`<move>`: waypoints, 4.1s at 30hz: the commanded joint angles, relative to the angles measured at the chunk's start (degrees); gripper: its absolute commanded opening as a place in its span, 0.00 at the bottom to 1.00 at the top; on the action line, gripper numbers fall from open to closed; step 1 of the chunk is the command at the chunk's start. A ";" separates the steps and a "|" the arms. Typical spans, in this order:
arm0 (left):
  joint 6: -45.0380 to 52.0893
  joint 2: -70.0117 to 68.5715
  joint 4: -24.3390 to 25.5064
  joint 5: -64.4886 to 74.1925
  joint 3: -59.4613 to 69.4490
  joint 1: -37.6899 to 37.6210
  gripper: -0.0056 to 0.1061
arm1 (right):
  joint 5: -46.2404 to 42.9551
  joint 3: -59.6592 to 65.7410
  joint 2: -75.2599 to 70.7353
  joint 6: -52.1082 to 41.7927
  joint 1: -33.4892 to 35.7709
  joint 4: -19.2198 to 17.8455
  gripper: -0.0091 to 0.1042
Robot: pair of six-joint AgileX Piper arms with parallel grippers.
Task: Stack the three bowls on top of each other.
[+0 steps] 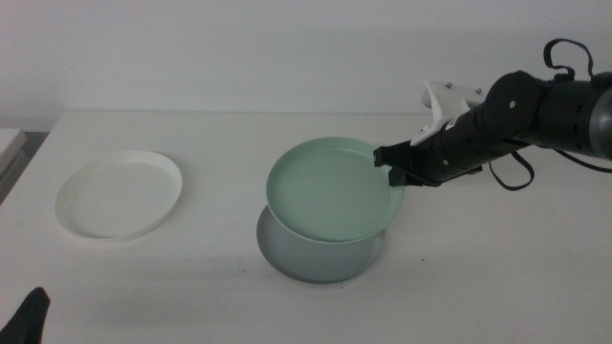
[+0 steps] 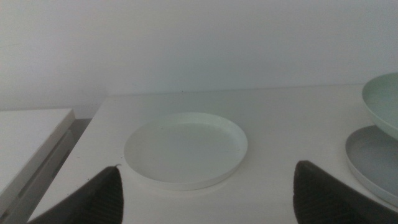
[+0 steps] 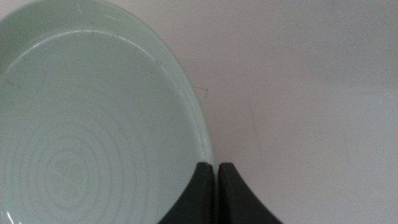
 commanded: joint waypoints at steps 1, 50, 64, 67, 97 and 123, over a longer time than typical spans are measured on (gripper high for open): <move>0.00 -0.16 -0.08 -0.77 0.03 0.07 0.89 | -1.75 0.66 0.05 0.11 0.41 -0.02 0.06; 0.00 -0.16 -0.08 -0.77 0.03 0.07 0.89 | 20.01 -8.31 -35.28 -7.00 2.38 -12.52 0.90; 0.00 -0.16 -0.08 -0.77 0.03 0.07 0.89 | 22.04 -2.54 -54.95 -17.69 2.38 1.16 0.90; 0.00 -0.16 -0.08 -0.77 0.03 0.07 0.89 | 22.16 -2.54 -54.95 -17.48 2.38 1.12 0.90; 1.35 72.88 -1.41 42.31 -54.36 13.71 0.89 | 22.63 -2.54 -54.95 -16.41 2.38 1.12 0.90; 5.12 123.15 -0.43 39.68 -92.62 14.31 0.88 | 22.63 -2.54 -54.95 -16.41 2.38 1.12 0.90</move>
